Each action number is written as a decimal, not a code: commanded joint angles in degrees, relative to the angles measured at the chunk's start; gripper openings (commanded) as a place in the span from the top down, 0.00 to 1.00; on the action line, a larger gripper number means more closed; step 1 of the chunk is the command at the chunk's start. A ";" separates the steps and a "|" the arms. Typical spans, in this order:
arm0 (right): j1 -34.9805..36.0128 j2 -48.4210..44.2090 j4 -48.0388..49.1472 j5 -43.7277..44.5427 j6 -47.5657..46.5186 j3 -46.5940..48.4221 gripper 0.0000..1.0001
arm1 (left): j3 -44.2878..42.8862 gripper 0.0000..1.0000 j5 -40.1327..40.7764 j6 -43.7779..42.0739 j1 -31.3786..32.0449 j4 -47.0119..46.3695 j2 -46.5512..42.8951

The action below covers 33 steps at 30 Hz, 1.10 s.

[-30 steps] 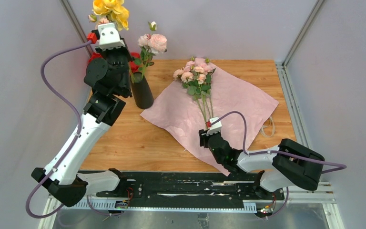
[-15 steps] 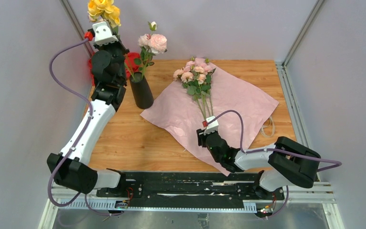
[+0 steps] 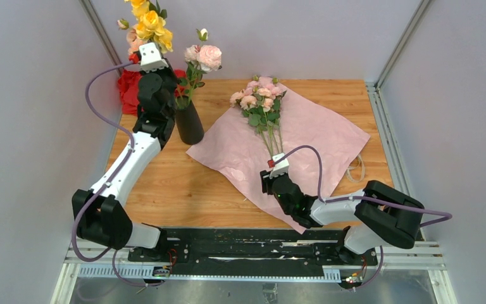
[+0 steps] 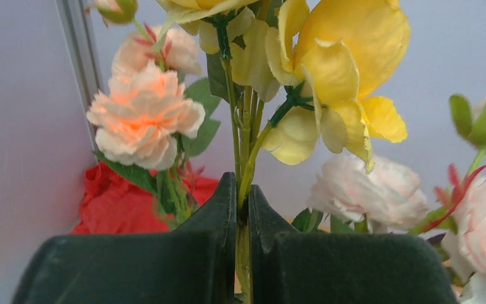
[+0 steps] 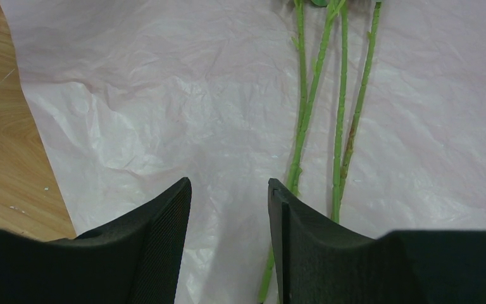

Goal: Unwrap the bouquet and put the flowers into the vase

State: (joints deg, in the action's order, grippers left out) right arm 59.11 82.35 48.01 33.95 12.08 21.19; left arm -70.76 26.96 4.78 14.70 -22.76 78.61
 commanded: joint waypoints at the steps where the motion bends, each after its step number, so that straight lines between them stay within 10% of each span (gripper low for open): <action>1: -0.58 0.07 -0.15 0.07 -0.65 0.74 0.49 | 2.69 0.98 1.92 2.37 -0.47 -2.29 -1.00; 4: -0.58 0.06 -0.19 -0.26 -0.71 0.74 0.49 | 4.86 0.25 6.42 4.14 -0.46 -2.37 -2.18; 6: -0.58 0.31 -0.33 -0.37 -0.69 1.01 0.49 | 5.75 0.03 7.18 4.27 -0.46 -2.30 -3.20; 18: -0.58 -4.49 -1.82 1.33 -2.72 1.77 0.49 | 12.72 0.00 11.64 12.59 -0.07 7.61 -15.72; 33: -13.67 2.45 -35.76 -0.33 0.42 28.69 0.64 | 21.95 0.00 10.68 16.05 5.95 23.26 -28.59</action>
State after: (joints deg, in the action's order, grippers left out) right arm 49.32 80.31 27.49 33.82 8.97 43.11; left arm -49.23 36.42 20.53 19.81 -5.13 53.01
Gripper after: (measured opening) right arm 0.390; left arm 0.997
